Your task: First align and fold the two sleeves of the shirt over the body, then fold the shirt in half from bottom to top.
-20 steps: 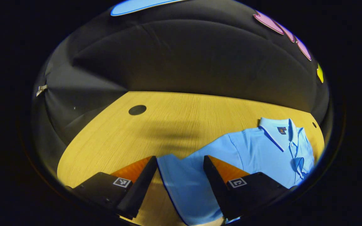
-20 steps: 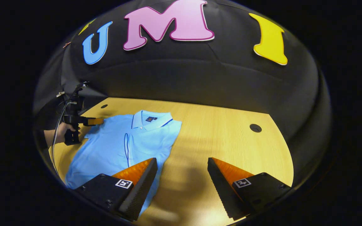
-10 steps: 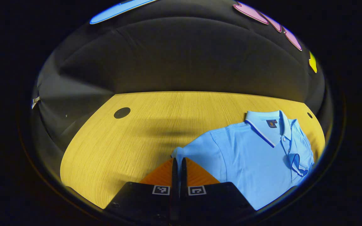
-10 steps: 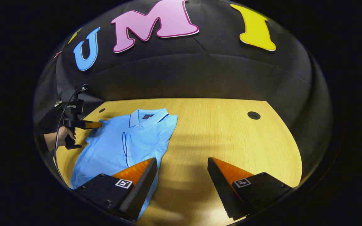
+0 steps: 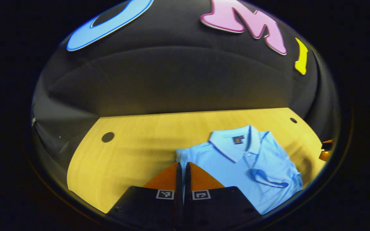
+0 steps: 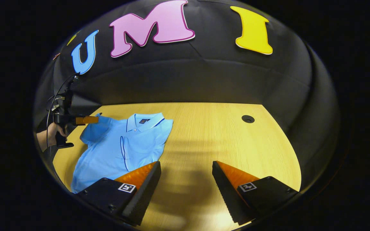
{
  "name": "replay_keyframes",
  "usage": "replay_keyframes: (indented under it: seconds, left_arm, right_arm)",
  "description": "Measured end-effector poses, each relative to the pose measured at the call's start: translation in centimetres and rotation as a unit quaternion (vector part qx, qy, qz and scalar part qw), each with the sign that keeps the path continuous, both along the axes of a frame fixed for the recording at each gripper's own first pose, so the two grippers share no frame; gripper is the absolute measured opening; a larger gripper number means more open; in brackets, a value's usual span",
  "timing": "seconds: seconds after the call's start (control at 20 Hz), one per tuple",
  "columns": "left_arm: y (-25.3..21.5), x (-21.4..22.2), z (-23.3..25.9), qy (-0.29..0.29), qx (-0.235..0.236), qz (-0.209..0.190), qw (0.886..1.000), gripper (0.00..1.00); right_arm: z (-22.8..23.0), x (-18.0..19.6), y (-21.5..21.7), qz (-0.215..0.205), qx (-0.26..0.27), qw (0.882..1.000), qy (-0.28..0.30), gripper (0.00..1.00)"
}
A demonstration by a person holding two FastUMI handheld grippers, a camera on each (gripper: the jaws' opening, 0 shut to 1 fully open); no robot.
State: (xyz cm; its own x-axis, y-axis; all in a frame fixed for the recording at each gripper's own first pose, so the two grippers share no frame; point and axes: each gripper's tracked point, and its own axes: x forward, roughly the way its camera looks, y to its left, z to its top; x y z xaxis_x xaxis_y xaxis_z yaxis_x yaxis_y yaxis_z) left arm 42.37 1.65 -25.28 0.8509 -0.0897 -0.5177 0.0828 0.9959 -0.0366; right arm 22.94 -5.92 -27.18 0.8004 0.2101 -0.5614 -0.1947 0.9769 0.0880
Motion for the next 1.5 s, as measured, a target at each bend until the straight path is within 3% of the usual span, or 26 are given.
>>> replay_keyframes:
  seconds: [0.25,0.4,0.5,0.55,0.6,0.75,1.05,1.25,1.45,1.5]
  left_arm:
    - [-9.0,-1.9,0.8,0.006,-0.072,-0.048,0.996,0.11]
    - [-12.3,-4.1,1.0,0.017,-0.108,-0.068,0.992,0.63]
    - [-12.0,-6.8,1.7,0.015,-0.106,-0.061,0.992,0.97]
    - [-11.2,-8.5,2.1,0.011,-0.094,-0.054,0.994,0.98]
    - [-10.2,-10.4,2.6,0.004,-0.075,-0.048,0.996,0.98]
    - [-7.1,-17.6,3.9,-0.006,-0.027,-0.027,0.999,0.98]
    - [-3.9,-31.1,3.8,0.008,-0.032,0.032,0.999,0.97]
    - [-2.8,-37.2,1.1,0.031,-0.02,0.029,0.999,0.97]
    - [-2.5,-40.0,-1.7,0.052,-0.017,0.011,0.998,0.98]
    - [-2.7,-40.3,-2.1,0.055,-0.015,0.002,0.998,0.98]
  right_arm:
    - [1.4,-1.7,0.4,-0.006,0.003,1.0,-0.001,1.0]
    - [2.0,-3.3,1.4,-0.003,0.01,1.0,0.002,1.0]
    - [2.1,-4.7,2.1,0.001,0.013,1.0,0.008,1.0]
    - [2.1,-5.6,2.7,0.004,0.015,1.0,0.012,0.95]
    - [2.2,-6.6,3.3,0.009,0.018,1.0,0.017,1.0]
    - [1.8,-9.8,5.0,0.022,0.022,0.999,0.031,1.0]
    - [-0.2,-16.9,7.9,0.039,0.021,0.995,0.086,1.0]
    - [-0.6,-20.7,10.3,0.037,0.031,0.994,0.103,1.0]
    - [-1.7,-23.9,11.9,0.027,0.03,0.993,0.115,1.0]
    - [-2.1,-24.4,12.2,0.024,0.029,0.992,0.119,0.95]
